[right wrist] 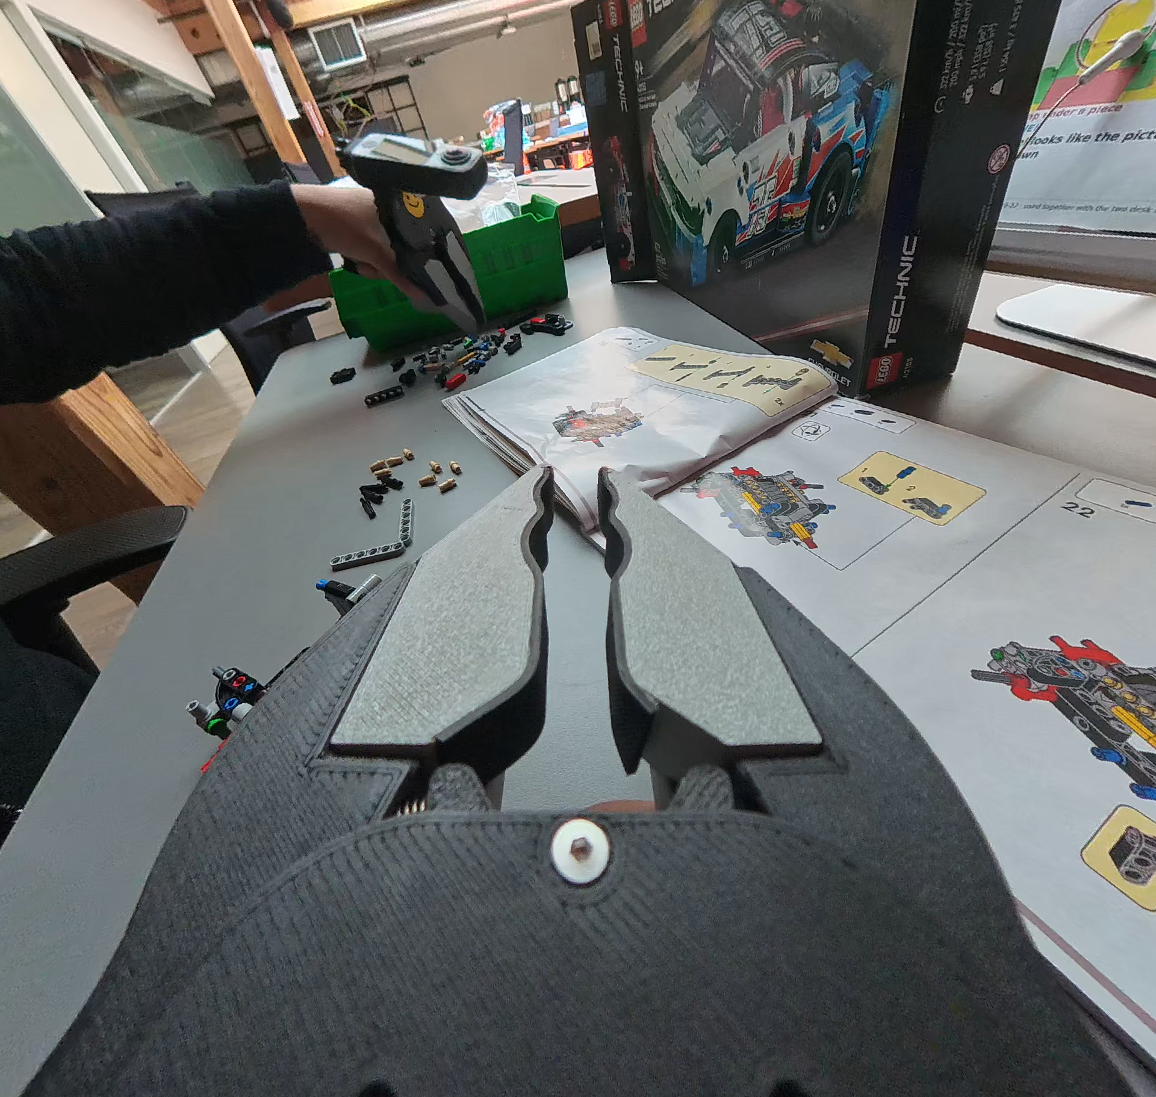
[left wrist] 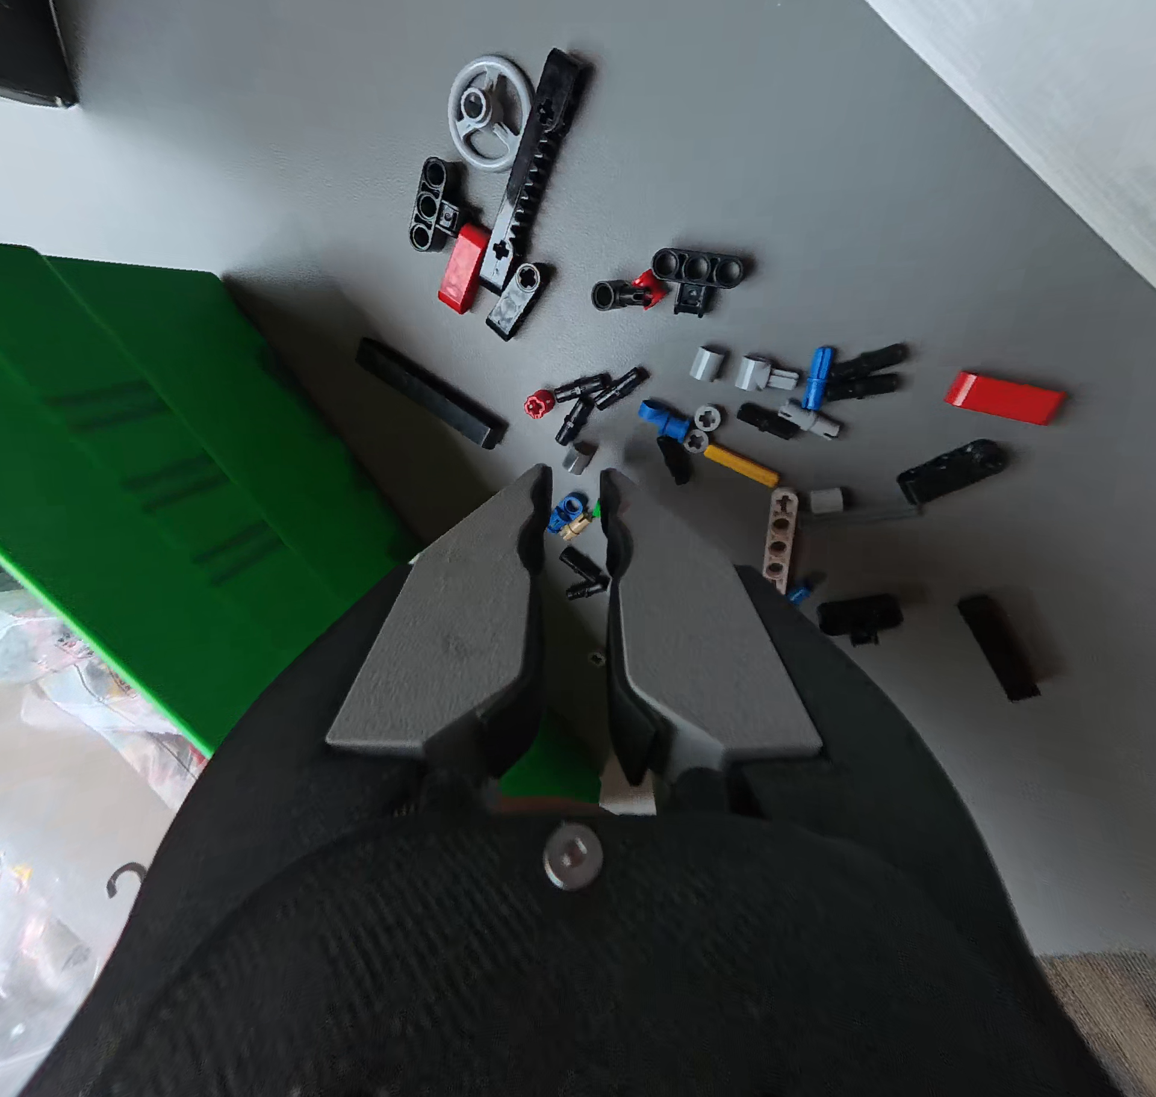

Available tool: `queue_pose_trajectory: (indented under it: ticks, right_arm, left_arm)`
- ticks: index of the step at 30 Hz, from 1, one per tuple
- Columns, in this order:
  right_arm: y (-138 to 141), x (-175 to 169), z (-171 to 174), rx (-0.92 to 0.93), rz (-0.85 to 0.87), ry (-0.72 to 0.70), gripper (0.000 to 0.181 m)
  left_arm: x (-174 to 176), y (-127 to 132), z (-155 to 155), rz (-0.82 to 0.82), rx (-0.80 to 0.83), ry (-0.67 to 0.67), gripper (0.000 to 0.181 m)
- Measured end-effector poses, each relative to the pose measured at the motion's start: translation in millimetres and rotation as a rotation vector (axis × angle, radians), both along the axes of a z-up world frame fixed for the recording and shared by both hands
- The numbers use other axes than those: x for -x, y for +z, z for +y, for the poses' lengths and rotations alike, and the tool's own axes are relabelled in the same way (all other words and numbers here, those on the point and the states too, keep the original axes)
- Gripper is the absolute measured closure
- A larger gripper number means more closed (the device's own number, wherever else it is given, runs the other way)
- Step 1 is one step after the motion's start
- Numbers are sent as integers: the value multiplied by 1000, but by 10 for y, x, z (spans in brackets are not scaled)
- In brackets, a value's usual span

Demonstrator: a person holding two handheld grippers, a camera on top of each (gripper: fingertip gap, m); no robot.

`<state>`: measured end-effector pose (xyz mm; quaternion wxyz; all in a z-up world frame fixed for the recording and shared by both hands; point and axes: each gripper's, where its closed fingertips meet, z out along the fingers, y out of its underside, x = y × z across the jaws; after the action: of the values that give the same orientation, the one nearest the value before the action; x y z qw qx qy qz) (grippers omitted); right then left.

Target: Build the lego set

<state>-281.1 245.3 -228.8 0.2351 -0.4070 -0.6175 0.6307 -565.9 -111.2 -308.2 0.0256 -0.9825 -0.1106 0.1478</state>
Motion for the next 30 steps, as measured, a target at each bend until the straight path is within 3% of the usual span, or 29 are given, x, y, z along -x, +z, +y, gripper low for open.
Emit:
queue_pose_trajectory:
  ticks: [1, 10, 15, 18, 22, 26, 30]
  right_arm:
    - [1, 0, 2, 2, 1, 0, 171]
    - [14, -3, 16, 14, 5, -4, 171]
    - [12, -5, 13, 9, 7, -4, 171]
    - [7, -2, 11, 9, 2, -3, 171]
    - [1, 2, 9, 10, -4, 0, 171]
    - [8, -3, 10, 5, 5, -5, 171]
    - [-11, 3, -6, -1, -8, 4, 171]
  left_arm:
    - [5, -21, 2, -8, 8, -1, 168]
    - [-54, -78, -7, -75, 34, -16, 175]
    - [-251, 136, 49, -65, -29, -24, 175]
    - [-663, 314, 386, -51, -155, -122, 175]
    - [-1674, 245, 995, -240, -368, -258, 176]
    - [-2189, 17, 1046, -286, -317, -334, 176]
    - [-2342, 53, 1146, -260, -316, -395, 176]
